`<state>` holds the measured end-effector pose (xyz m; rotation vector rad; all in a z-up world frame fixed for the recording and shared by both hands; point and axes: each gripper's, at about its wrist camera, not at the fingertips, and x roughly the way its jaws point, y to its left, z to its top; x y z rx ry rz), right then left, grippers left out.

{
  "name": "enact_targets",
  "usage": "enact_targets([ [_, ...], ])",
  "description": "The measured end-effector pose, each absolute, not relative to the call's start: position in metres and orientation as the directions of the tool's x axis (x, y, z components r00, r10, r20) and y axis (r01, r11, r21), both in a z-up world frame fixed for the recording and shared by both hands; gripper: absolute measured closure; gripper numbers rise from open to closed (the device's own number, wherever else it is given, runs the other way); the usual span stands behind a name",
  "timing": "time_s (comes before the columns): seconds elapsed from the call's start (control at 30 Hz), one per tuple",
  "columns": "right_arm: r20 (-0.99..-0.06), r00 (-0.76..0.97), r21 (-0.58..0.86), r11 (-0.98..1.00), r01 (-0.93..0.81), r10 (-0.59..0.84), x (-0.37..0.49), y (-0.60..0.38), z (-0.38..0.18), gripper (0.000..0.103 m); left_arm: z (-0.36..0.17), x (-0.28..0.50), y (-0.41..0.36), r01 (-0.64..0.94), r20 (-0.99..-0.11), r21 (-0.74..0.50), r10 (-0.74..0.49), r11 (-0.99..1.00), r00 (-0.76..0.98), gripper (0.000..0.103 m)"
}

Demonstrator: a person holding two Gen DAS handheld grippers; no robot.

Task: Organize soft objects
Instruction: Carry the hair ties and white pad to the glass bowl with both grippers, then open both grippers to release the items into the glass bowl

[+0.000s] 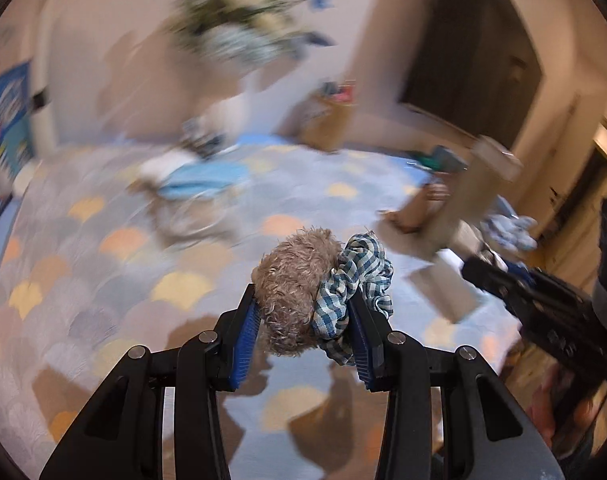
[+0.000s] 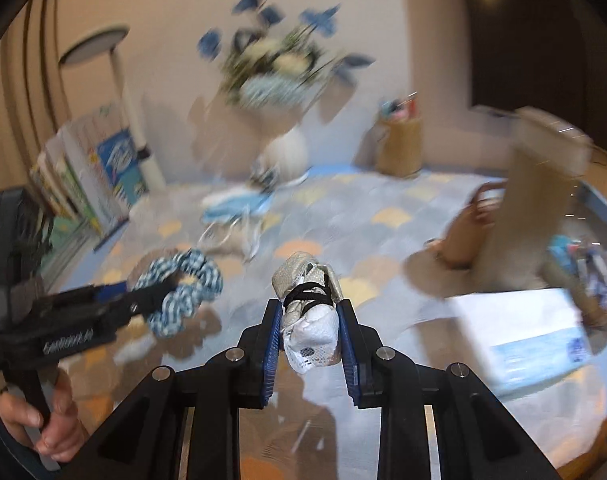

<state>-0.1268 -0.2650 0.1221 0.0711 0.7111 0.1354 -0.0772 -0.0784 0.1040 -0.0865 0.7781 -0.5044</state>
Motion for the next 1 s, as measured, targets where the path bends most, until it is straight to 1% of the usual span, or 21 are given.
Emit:
enact_targets([
  [0.13, -0.623, 0.778, 0.127, 0.992, -0.008, 0.086, -0.143, -0.312, 0.143, 0.076, 0.128, -0.094, -0.134, 0.523, -0.631, -0.230, -0.535, 0.821, 0.562, 0.065],
  [0.3, -0.613, 0.790, 0.150, 0.981, 0.125, -0.007, -0.164, -0.379, 0.153, 0.076, 0.146, -0.113, -0.218, 0.664, -0.623, -0.204, -0.619, 0.719, 0.479, 0.065],
  [0.43, -0.596, 0.797, 0.162, 0.956, 0.245, -0.104, -0.180, -0.446, 0.160, 0.076, 0.155, -0.118, -0.293, 0.740, -0.641, -0.178, -0.648, 0.648, 0.412, 0.065],
  [0.53, -0.583, 0.797, 0.175, 0.933, 0.315, -0.160, -0.188, -0.492, 0.170, 0.076, 0.161, -0.120, -0.342, 0.774, -0.631, -0.127, -0.652, 0.621, 0.420, 0.065],
  [0.63, -0.580, 0.787, 0.183, 0.907, 0.379, -0.212, -0.182, -0.540, 0.179, 0.076, 0.166, -0.110, -0.387, 0.776, -0.636, -0.099, -0.639, 0.623, 0.432, 0.065],
  [0.8, -0.590, 0.783, 0.254, 0.876, 0.410, -0.196, -0.162, -0.594, 0.187, 0.076, 0.163, -0.080, -0.437, 0.721, -0.638, -0.039, -0.572, 0.692, 0.515, 0.065],
  [0.9, -0.601, 0.776, 0.277, 0.860, 0.429, -0.193, -0.148, -0.615, 0.188, 0.076, 0.156, -0.059, -0.466, 0.667, -0.640, 0.022, -0.501, 0.745, 0.582, 0.065],
  [1.0, -0.605, 0.772, 0.301, 0.843, 0.447, -0.194, -0.134, -0.633, 0.190, 0.076, 0.153, -0.045, -0.483, 0.644, -0.655, 0.016, -0.478, 0.765, 0.585, 0.062],
])
